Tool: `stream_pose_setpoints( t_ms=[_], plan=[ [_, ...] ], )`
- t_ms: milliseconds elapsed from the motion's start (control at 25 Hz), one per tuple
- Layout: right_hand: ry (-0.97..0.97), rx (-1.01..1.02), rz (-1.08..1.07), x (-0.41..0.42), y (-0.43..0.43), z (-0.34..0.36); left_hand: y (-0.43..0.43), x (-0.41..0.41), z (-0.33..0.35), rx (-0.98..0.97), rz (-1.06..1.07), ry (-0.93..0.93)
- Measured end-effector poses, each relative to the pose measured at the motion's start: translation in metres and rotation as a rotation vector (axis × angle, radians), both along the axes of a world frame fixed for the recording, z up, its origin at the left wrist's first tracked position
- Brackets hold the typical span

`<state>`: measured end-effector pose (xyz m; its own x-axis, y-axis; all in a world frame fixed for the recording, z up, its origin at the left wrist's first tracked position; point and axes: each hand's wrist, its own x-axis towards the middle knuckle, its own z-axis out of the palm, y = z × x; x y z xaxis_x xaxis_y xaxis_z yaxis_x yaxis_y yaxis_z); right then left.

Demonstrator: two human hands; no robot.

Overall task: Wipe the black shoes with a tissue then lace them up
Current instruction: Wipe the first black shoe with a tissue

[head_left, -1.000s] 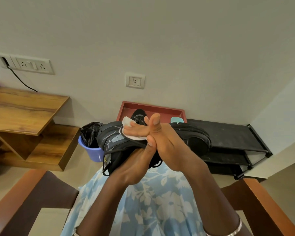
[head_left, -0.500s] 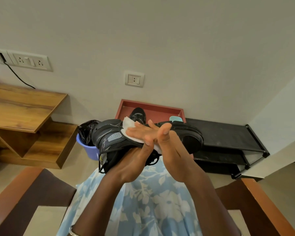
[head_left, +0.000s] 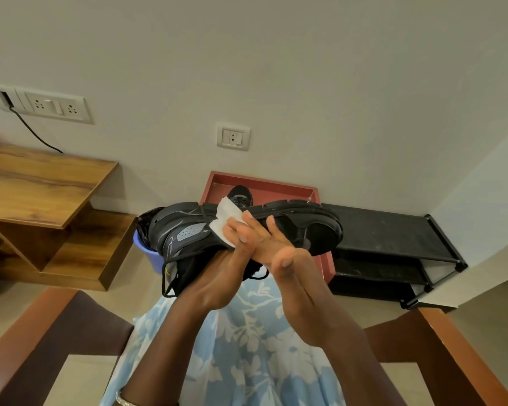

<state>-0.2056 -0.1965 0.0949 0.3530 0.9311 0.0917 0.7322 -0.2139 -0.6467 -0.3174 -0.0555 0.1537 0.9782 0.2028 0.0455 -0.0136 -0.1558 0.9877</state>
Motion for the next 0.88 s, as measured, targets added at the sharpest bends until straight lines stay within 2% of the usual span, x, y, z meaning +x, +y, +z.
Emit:
stream_pose_setpoints(
  t_ms=[40, 120, 160, 200, 360, 440, 560, 720, 800, 880],
  plan=[
    [0.020, 0.068, -0.054, -0.017, -0.001, 0.020, 0.000, 0.000, 0.001, 0.004, -0.004, 0.001],
    [-0.070, 0.135, -0.281, -0.037, 0.015, 0.073, 0.000, 0.000, 0.003, 0.030, -0.029, -0.011],
    [-0.206, 0.196, -0.329, -0.041, 0.013, 0.082, -0.002, 0.000, 0.004, 0.058, -0.022, -0.037],
    [-0.229, 0.200, -0.325, -0.040, 0.011, 0.087, -0.004, 0.001, 0.006, 0.095, 0.000, -0.062],
    [0.024, 0.303, -0.257, -0.036, 0.026, 0.085, -0.005, 0.001, 0.003, 0.143, 0.000, -0.072],
    [0.016, 0.372, -0.242, -0.041, 0.025, 0.083, -0.005, 0.001, 0.000, 0.129, -0.033, -0.044],
    [-0.213, 0.373, -0.383, -0.030, 0.013, 0.079, -0.010, -0.003, 0.010, 0.163, 0.005, -0.106],
    [-0.449, 0.231, -0.636, -0.007, -0.016, 0.084, -0.007, -0.006, 0.016, 0.124, 0.069, -0.025],
    [-0.362, 0.187, -0.668, -0.006, -0.020, 0.085, -0.003, -0.006, 0.014, 0.116, 0.074, -0.001],
    [-0.174, 0.204, -0.635, -0.014, -0.012, 0.084, 0.000, -0.005, 0.010, 0.094, 0.071, -0.006]
  ],
)
